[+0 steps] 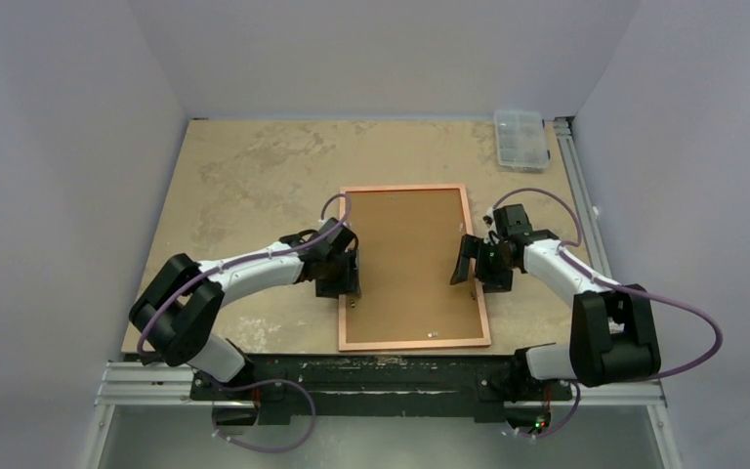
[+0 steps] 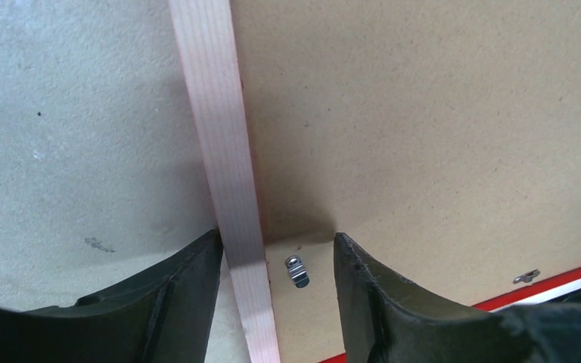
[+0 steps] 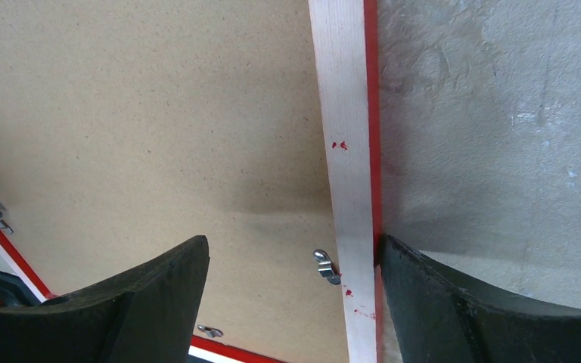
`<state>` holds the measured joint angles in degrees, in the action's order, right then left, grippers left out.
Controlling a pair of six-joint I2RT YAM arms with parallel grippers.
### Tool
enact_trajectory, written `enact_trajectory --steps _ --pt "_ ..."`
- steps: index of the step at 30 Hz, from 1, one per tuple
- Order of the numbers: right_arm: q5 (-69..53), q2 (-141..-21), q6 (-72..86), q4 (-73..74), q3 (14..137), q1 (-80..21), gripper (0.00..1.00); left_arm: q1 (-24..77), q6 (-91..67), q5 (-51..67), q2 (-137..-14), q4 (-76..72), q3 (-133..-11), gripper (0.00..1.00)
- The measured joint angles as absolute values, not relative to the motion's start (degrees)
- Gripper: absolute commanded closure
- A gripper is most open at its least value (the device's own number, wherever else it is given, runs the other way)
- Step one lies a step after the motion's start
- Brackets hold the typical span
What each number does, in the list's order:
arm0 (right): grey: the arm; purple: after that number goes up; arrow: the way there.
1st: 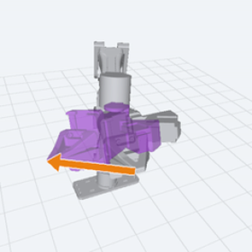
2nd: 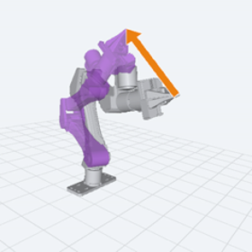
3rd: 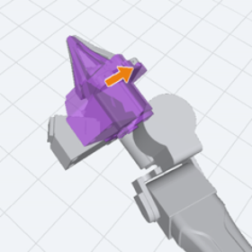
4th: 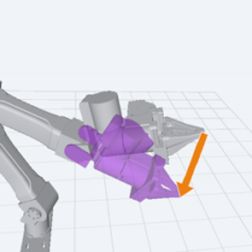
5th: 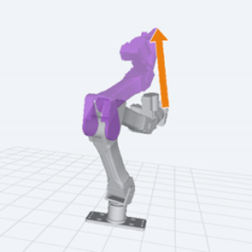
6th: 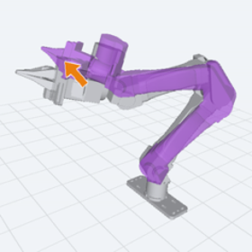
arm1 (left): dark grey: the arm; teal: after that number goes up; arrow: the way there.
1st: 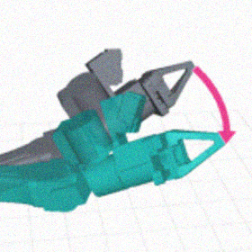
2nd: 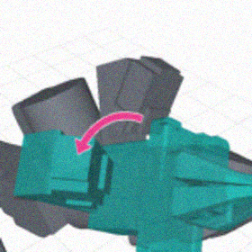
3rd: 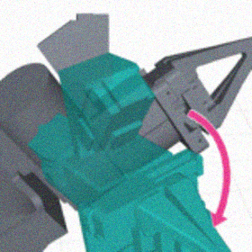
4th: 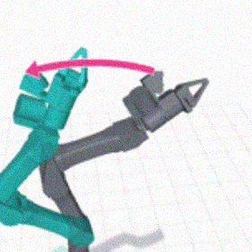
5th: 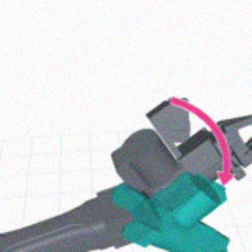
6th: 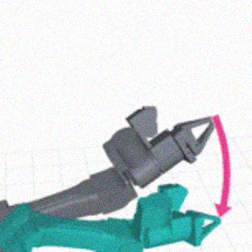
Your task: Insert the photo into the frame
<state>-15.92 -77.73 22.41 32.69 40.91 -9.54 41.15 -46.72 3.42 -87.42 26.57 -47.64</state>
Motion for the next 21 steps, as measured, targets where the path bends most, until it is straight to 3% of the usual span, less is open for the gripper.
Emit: enact_trajectory --steps 3,7,9,13,17,21 --pt "-16.0 -77.7 22.5 32.7 40.9 -9.7 0.2 42.6 -46.8 2.3 -87.4 27.3 -48.0 0.37" --pt "-16.1 -77.7 22.5 32.7 40.9 -9.9 0.2 44.8 -46.9 1.1 -87.1 28.7 -48.2 0.39" --pt "-16.2 -77.8 22.5 32.7 40.9 -9.9 0.2 45.9 -47.0 0.2 -87.1 29.6 -48.3 0.47" --pt "-16.2 -78.0 22.5 32.5 40.9 -9.9 0.2 47.2 -47.3 -2.0 -87.0 32.4 -48.6 0.75" --pt "-16.2 -78.0 22.4 32.5 40.9 -9.8 0.2 47.2 -47.5 -3.2 -86.5 34.9 -49.4 0.9" --pt "-16.1 -78.0 22.4 32.5 40.9 -9.8 0.2 47.4 -47.5 -3.8 -86.8 35.3 -49.7 0.98"
